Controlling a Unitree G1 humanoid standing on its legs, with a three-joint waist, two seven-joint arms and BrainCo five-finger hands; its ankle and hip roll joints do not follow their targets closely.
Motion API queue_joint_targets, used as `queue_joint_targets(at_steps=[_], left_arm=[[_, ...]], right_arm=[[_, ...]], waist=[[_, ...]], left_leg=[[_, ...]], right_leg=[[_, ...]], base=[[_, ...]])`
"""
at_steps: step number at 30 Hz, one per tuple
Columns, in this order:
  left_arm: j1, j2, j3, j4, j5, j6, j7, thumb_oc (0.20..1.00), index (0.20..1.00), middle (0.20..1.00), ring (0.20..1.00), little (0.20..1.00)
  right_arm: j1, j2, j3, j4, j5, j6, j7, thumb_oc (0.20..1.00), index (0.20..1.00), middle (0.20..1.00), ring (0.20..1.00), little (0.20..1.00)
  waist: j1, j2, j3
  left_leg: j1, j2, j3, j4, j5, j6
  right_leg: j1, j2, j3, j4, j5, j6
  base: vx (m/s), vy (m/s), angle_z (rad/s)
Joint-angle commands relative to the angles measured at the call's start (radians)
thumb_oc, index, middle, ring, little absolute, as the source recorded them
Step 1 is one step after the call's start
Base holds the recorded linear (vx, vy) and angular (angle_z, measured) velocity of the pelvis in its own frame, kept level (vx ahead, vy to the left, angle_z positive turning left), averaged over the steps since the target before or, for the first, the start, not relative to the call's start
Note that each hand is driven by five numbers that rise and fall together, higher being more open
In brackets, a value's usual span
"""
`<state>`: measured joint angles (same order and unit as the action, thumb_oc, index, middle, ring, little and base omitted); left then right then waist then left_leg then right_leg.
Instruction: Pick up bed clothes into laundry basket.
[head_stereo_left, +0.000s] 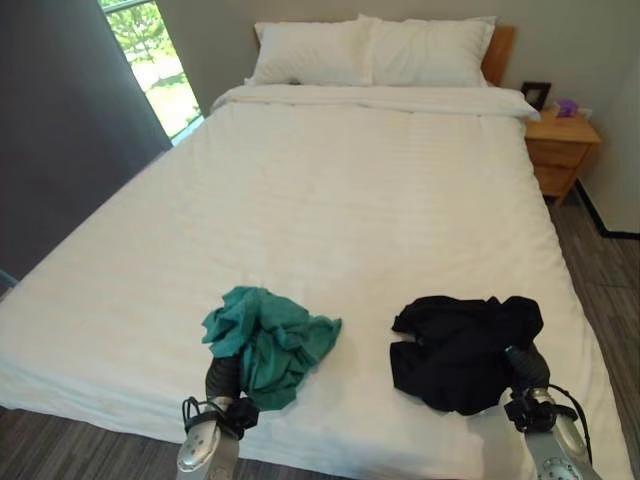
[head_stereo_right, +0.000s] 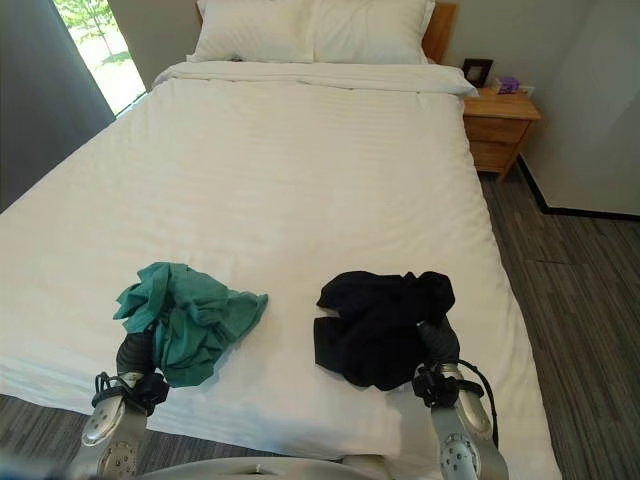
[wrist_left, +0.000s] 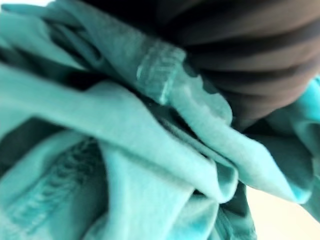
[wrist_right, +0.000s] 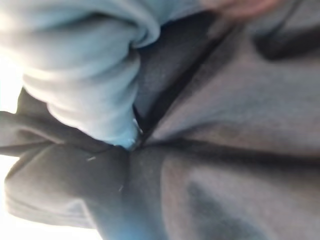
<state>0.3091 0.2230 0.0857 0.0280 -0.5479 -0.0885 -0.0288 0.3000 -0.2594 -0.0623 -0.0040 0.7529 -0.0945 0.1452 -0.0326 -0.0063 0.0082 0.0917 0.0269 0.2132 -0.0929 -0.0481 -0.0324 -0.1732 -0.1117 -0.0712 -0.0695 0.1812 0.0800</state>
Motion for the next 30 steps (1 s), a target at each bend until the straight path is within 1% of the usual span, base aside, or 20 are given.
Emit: queue_joint_targets(at_steps=[1,5,7,9,10,11,12,14,15,16,19,20,21,22,23,24,25,26,27,30], left_arm=[[-0.121,0.137,0.064,-0.091,0.002,-0.099,-0.026,0.2,0.2,0.2,0.2,0.2],[-0.22,0.203,0.065,-0.077,0.03,-0.114,0.006,0.2,0.2,0.2,0.2,0.2],[-0.269,0.223,0.05,-0.072,0.037,-0.116,0.028,0.2,0.2,0.2,0.2,0.2],[-0.273,0.206,0.052,-0.098,0.067,-0.108,0.037,0.2,0.2,0.2,0.2,0.2],[-0.272,0.205,0.052,-0.099,0.067,-0.107,0.037,0.2,0.2,0.2,0.2,0.2],[-0.261,0.196,0.058,-0.11,0.063,-0.107,0.032,0.2,0.2,0.2,0.2,0.2],[-0.225,0.168,0.063,-0.114,0.05,-0.106,0.024,0.2,0.2,0.2,0.2,0.2],[-0.205,0.155,0.066,-0.11,0.041,-0.104,0.02,0.2,0.2,0.2,0.2,0.2],[-0.186,0.144,0.073,-0.112,0.029,-0.106,0.021,0.2,0.2,0.2,0.2,0.2],[-0.156,0.119,0.088,-0.11,0.008,-0.107,0.015,0.2,0.2,0.2,0.2,0.2],[-0.142,0.094,0.079,-0.092,-0.01,-0.099,0.014,0.2,0.2,0.2,0.2,0.2],[-0.124,0.085,0.083,-0.095,-0.014,-0.098,0.0,0.2,0.2,0.2,0.2,0.2],[-0.113,0.083,0.088,-0.103,-0.003,-0.1,-0.01,0.2,0.2,0.2,0.2,0.2],[-0.105,0.08,0.108,-0.118,-0.001,-0.104,-0.007,0.2,0.2,0.2,0.2,0.2],[-0.098,0.073,0.122,-0.119,-0.021,-0.103,-0.005,0.2,0.2,0.2,0.2,0.2],[-0.098,0.073,0.123,-0.119,-0.021,-0.103,-0.005,0.2,0.2,0.2,0.2,0.2],[-0.09,0.068,0.135,-0.117,-0.037,-0.102,-0.006,0.2,0.2,0.2,0.2,0.2],[-0.084,0.073,0.144,-0.122,-0.025,-0.094,-0.008,0.2,0.2,0.2,0.2,0.2],[-0.088,0.086,0.139,-0.129,-0.006,-0.09,-0.007,0.2,0.2,0.2,0.2,0.2],[-0.109,0.092,0.115,-0.118,-0.006,-0.091,-0.005,0.2,0.2,0.2,0.2,0.2]], right_arm=[[-0.062,-0.031,-0.065,-0.079,-0.037,-0.075,0.015,0.2,0.2,0.2,0.2,0.2],[-0.091,-0.017,-0.063,-0.072,-0.047,-0.086,-0.004,0.2,0.2,0.2,0.2,0.2],[-0.095,-0.003,-0.043,-0.079,-0.03,-0.082,-0.005,0.2,0.2,0.2,0.2,0.2],[-0.084,-0.009,-0.012,-0.074,-0.057,-0.068,0.005,0.2,0.2,0.2,0.2,0.2],[-0.083,-0.009,-0.012,-0.074,-0.057,-0.068,0.004,0.2,0.2,0.2,0.2,0.2],[-0.085,-0.015,-0.012,-0.074,-0.065,-0.061,0.005,0.2,0.2,0.2,0.2,0.2],[-0.095,-0.019,-0.007,-0.07,-0.062,-0.061,-0.003,0.2,0.2,0.2,0.2,0.2],[-0.107,-0.024,-0.001,-0.064,-0.055,-0.062,-0.001,0.2,0.2,0.2,0.2,0.2],[-0.122,-0.028,0.006,-0.059,-0.046,-0.06,-0.001,0.2,0.2,0.2,0.2,0.2],[-0.136,-0.053,0.01,-0.054,-0.049,-0.07,-0.002,0.2,0.2,0.2,0.2,0.2],[-0.131,-0.087,-0.003,-0.056,-0.052,-0.064,0.002,0.2,0.2,0.2,0.2,0.2],[-0.124,-0.104,-0.013,-0.052,-0.066,-0.058,0.014,0.2,0.2,0.2,0.2,0.2],[-0.133,-0.129,-0.022,-0.041,-0.082,-0.054,0.021,0.2,0.2,0.2,0.2,0.2],[-0.166,-0.137,-0.021,-0.012,-0.072,-0.051,0.021,0.2,0.2,0.2,0.2,0.2],[-0.181,-0.128,-0.017,-0.008,-0.044,-0.05,0.023,0.2,0.2,0.2,0.2,0.2],[-0.182,-0.128,-0.017,-0.007,-0.043,-0.05,0.023,0.2,0.2,0.2,0.2,0.2],[-0.178,-0.121,-0.015,-0.008,-0.031,-0.048,0.032,0.2,0.2,0.2,0.2,0.2],[-0.167,-0.121,-0.009,-0.018,-0.044,-0.043,0.044,0.2,0.2,0.2,0.2,0.2],[-0.158,-0.116,-0.015,-0.027,-0.065,-0.04,0.041,0.2,0.2,0.2,0.2,0.2],[-0.164,-0.107,-0.022,-0.028,-0.071,-0.041,0.029,0.2,0.2,0.2,0.2,0.2]], waist=[[-0.027,-0.027,0.036],[-0.044,-0.032,0.07],[-0.035,-0.017,0.087],[0.004,0.003,0.078],[0.003,0.001,0.08],[0.018,0.001,0.07],[0.051,-0.018,0.051],[0.069,-0.029,0.036],[0.088,-0.037,0.025],[0.126,-0.051,0.019],[0.138,-0.043,0.046],[0.151,-0.043,0.064],[0.174,-0.033,0.087],[0.203,-0.043,0.12],[0.2,-0.057,0.125],[0.198,-0.055,0.124],[0.188,-0.066,0.119],[0.171,-0.076,0.105],[0.147,-0.058,0.078],[0.128,-0.037,0.049]], left_leg=[[-0.075,-0.018,-0.04,0.006,0.064,0.011],[-0.145,-0.008,-0.007,0.006,0.087,0.009],[-0.177,0.017,0.008,0.006,0.109,0.017],[-0.193,0.046,0.081,0.006,0.137,0.033],[-0.19,0.044,0.081,0.006,0.136,0.034],[-0.192,0.043,0.113,0.006,0.141,0.041],[-0.203,0.026,0.169,0.01,0.152,0.045],[-0.217,0.021,0.184,0.013,0.16,0.044],[-0.239,0.025,0.204,0.016,0.179,0.033],[-0.294,0.025,0.207,0.027,0.221,0.008],[-0.34,0.05,0.149,0.068,0.275,-0.02],[-0.364,0.051,0.091,0.096,0.293,-0.037],[-0.394,0.047,-0.046,0.151,0.327,-0.076],[-0.4,0.015,-0.267,0.237,0.293,-0.103],[-0.394,0.003,-0.314,0.304,0.245,-0.093],[-0.398,0.003,-0.316,0.307,0.247,-0.092],[-0.381,0.007,-0.313,0.347,0.206,-0.079],[-0.313,0.017,-0.299,0.38,0.129,-0.051],[-0.21,0.033,-0.277,0.275,0.068,-0.037],[-0.145,0.043,-0.257,0.132,0.064,-0.028]], right_leg=[[0.049,-0.077,-0.016,0.075,-0.006,0.117],[-0.049,-0.074,0.026,0.097,0.052,0.143],[-0.043,-0.062,0.003,0.188,-0.028,0.124],[0.02,-0.075,-0.141,0.388,-0.162,0.079],[0.02,-0.079,-0.139,0.395,-0.168,0.079],[0.055,-0.071,-0.186,0.43,-0.192,0.073],[0.135,-0.069,-0.258,0.397,-0.203,0.077],[0.193,-0.04,-0.271,0.332,-0.232,0.073],[0.232,-0.011,-0.286,0.224,-0.266,0.058],[0.264,0.015,-0.243,0.067,-0.28,0.044],[0.269,0.041,-0.221,0.059,-0.29,0.008],[0.276,0.045,-0.216,0.056,-0.289,-0.002],[0.264,0.051,-0.204,0.062,-0.278,-0.012],[0.236,0.026,-0.186,0.078,-0.257,-0.013],[0.219,0.008,-0.184,0.081,-0.235,-0.014],[0.216,0.008,-0.186,0.08,-0.231,-0.013],[0.207,-0.004,-0.19,0.079,-0.215,-0.014],[0.2,-0.013,-0.199,0.077,-0.203,-0.017],[0.186,0.0,-0.199,0.087,-0.204,-0.008],[0.18,0.01,-0.188,0.088,-0.199,0.001]], base=[[-0.17,0.076,-0.07],[-0.28,0.03,-0.53],[-0.24,0.082,-0.6],[-0.26,0.189,-0.5],[-0.2,0.171,-0.45],[-0.19,0.09,-0.74],[-0.26,0.068,-0.81],[-0.17,-0.028,-0.95],[-0.27,-0.152,-1.08],[-0.32,-0.181,-1.46],[-0.26,-0.138,-0.47],[-0.21,-0.058,0.48],[-0.39,-0.075,0.21],[-0.38,-0.057,0.06],[-0.27,-0.031,-0.18],[-0.13,-0.018,-0.23],[-0.11,0.008,-0.04],[-0.1,0.093,0.06],[-0.05,0.096,0.32],[0.01,0.139,0.3]])
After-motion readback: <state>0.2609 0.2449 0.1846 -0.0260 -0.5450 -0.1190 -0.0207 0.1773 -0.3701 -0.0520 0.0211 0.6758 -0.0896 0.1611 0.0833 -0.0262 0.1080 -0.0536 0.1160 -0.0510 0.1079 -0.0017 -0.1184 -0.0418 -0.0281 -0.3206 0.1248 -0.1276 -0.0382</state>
